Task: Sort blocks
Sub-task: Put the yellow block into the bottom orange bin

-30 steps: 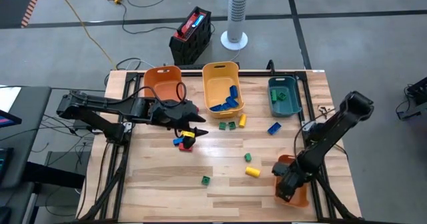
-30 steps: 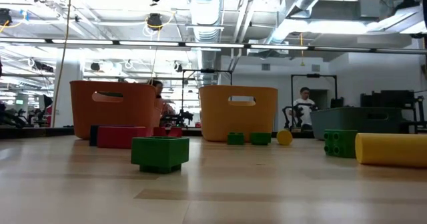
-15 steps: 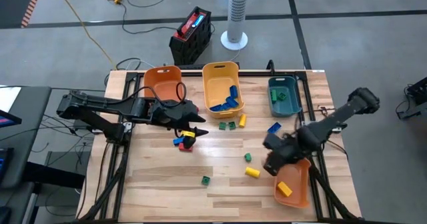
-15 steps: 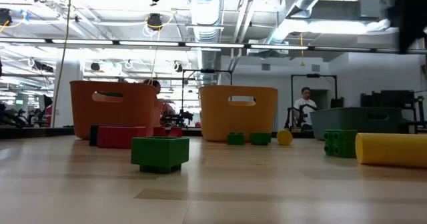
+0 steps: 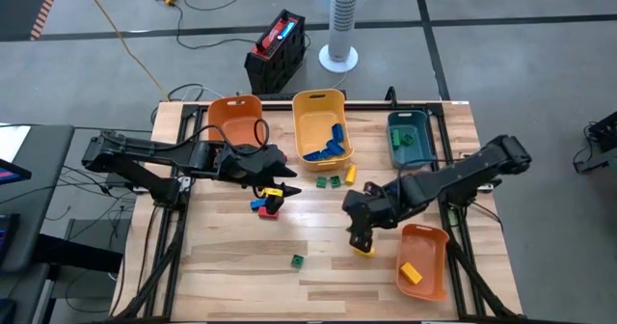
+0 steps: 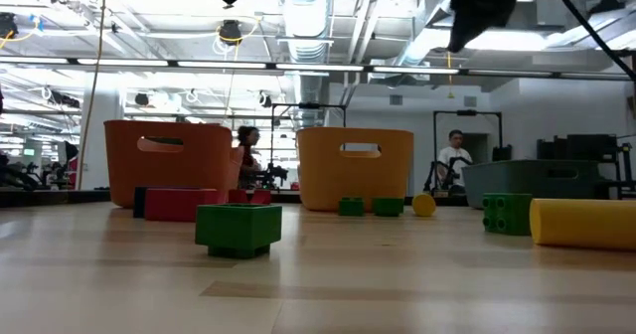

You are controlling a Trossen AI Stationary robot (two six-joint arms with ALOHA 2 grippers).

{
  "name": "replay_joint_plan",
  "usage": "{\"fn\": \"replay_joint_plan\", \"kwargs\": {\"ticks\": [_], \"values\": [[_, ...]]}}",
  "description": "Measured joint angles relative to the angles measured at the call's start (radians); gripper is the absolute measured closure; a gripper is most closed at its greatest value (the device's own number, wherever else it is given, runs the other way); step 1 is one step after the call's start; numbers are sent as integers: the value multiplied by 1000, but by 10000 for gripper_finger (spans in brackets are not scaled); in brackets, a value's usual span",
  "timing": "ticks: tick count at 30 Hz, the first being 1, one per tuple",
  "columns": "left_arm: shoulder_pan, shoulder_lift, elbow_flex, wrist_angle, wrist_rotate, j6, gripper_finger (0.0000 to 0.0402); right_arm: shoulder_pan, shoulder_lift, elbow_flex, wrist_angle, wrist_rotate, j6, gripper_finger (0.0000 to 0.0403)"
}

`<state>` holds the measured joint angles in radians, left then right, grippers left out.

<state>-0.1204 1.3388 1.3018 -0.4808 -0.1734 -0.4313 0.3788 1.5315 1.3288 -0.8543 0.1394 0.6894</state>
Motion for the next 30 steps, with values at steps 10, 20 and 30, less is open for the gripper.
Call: {"fn": "replay_joint_plan", "kwargs": {"ticks": [10, 20, 30], "values": [[0, 0, 0, -7, -12, -25, 166, 42, 96, 2, 87, 31, -103, 149], [0, 0, 0, -90, -17, -78, 166, 55, 140, 2, 178, 54, -149, 149], [0, 0, 0, -91, -19, -82, 166, 93, 125, -14, 72, 49, -113, 149]]}}
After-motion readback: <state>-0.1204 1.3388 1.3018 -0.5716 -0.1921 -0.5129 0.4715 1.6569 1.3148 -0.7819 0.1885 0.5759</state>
